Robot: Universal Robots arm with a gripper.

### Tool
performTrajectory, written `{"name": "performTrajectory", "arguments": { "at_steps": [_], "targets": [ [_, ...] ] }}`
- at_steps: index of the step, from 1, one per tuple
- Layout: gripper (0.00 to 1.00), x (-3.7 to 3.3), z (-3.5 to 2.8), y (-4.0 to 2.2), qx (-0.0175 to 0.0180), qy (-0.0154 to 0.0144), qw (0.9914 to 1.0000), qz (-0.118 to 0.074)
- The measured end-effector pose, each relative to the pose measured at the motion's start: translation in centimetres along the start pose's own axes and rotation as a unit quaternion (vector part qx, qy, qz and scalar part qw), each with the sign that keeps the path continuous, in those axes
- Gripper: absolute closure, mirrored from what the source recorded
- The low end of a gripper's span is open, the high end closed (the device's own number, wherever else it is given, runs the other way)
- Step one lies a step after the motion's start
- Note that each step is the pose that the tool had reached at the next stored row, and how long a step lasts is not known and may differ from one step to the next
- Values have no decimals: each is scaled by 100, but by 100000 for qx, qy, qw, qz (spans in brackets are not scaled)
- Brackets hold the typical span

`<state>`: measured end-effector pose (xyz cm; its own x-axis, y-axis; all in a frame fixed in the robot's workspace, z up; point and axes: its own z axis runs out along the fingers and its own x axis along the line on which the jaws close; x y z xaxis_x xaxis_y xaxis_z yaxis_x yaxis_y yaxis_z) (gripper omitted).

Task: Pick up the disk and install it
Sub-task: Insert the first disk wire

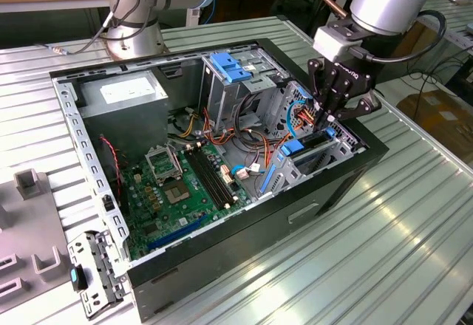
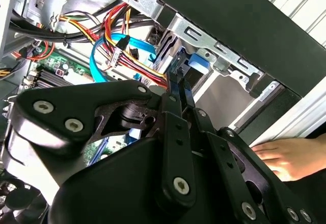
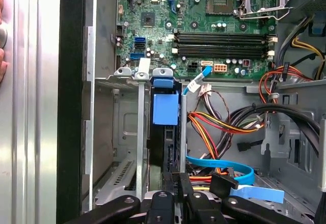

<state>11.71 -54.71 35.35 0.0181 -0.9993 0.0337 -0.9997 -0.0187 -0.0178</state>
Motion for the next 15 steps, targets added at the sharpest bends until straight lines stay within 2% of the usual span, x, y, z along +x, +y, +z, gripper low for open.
{"name": "performTrajectory", "arguments": {
  "at_steps": [15],
  "targets": [
    [84, 23, 41, 10, -2, -3, 100000, 15]
  ]
}}
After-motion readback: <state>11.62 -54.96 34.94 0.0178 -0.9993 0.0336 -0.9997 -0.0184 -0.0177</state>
